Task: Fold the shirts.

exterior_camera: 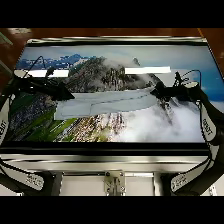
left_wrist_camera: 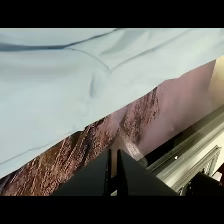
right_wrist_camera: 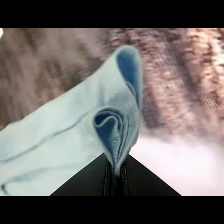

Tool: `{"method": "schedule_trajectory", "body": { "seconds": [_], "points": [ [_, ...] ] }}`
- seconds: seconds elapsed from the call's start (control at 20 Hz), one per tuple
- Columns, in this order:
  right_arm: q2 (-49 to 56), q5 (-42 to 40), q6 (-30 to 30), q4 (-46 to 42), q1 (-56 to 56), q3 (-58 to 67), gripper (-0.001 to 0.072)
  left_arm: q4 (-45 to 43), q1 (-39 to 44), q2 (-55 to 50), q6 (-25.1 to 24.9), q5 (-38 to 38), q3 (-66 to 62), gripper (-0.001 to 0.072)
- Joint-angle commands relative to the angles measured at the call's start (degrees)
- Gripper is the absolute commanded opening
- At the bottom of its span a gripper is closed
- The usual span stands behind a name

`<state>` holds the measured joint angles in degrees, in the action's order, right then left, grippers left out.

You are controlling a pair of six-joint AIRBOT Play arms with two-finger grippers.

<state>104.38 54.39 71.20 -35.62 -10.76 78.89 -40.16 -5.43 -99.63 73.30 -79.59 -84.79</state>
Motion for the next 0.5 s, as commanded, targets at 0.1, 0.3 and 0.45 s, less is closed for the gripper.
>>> {"method": "schedule_trajectory", "body": {
  "seconds": [0.1, 0.3, 0.45],
  "points": [
    [-14.58, 12.72, 0.04, -0.96, 0.31, 0.07, 0.0061, 4.59, 15.74, -0.72, 0.04, 17.86, 1.57, 0.0038],
    [-26.18, 21.77, 5.20, -6.60, 3.39, 0.07, 0.0061, 12.33, 27.96, -3.78, 0.04, 30.71, 1.57, 0.0038],
    [-32.37, 22.27, 9.94, -10.43, 6.10, 0.07, 0.0061, 18.84, 32.65, -8.09, 0.04, 30.97, 0.98, 0.0037]
  ]
}}
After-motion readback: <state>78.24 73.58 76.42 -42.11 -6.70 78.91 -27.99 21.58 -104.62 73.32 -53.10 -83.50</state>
